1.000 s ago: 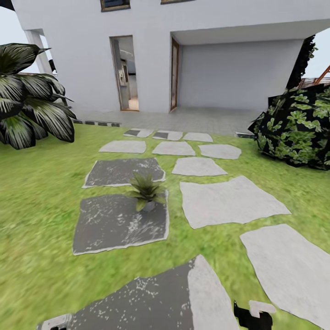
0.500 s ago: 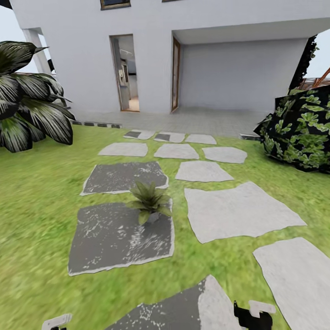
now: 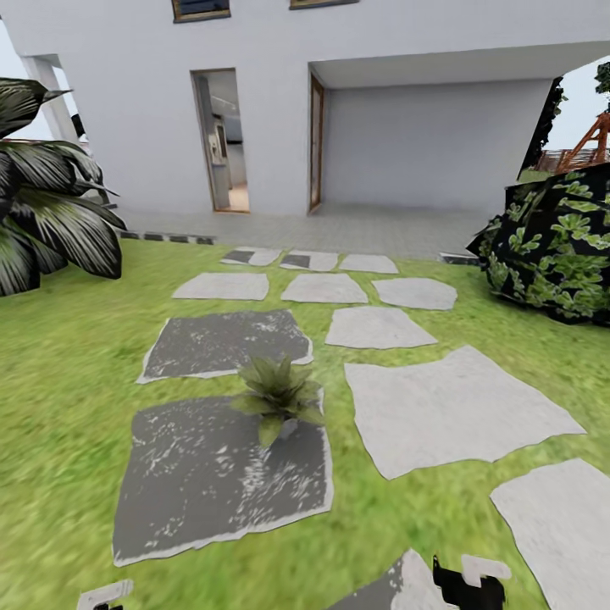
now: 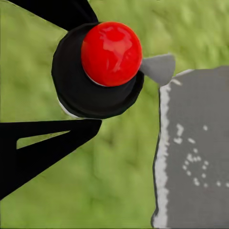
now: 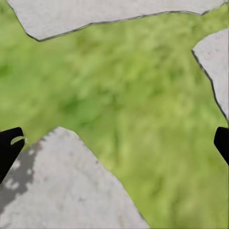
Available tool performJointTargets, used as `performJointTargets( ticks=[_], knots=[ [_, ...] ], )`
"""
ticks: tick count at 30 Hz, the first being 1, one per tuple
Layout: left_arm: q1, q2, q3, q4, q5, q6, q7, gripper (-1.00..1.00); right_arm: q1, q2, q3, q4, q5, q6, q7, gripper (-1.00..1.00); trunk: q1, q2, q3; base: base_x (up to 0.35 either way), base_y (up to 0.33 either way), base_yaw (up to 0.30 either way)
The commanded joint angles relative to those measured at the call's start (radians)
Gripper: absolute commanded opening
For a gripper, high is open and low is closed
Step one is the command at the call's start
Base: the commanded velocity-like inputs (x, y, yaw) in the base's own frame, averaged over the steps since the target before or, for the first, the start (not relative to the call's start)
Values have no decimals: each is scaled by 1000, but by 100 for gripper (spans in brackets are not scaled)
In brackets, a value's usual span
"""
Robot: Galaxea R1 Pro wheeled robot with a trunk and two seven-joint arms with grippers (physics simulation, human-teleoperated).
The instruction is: Pick up the pesticide atomizer in the garden and spray insectifuge to fully cover both potted plants in the garden.
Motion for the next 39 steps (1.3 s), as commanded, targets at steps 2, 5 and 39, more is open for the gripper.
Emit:
performJointTargets(
  ticks=[2, 5, 39],
  knots=[
    [-1, 1, 9, 0, -10, -3, -4, -100, -1, -1, -5, 1, 11, -3, -6, 100, 0, 0, -1, 285, 223, -16],
    [-1, 2, 9, 0, -11, -3, -4, -100, -1, 1, -5, 3, 10, -3, -6, 100, 0, 0, -1, 285, 225, -4],
    [-256, -10, -214, -394, -786, 240, -1154, -100, -25, -46, 210, -480, 385, 10, 937, 100, 0, 0, -1, 100, 25, 0]
  ],
)
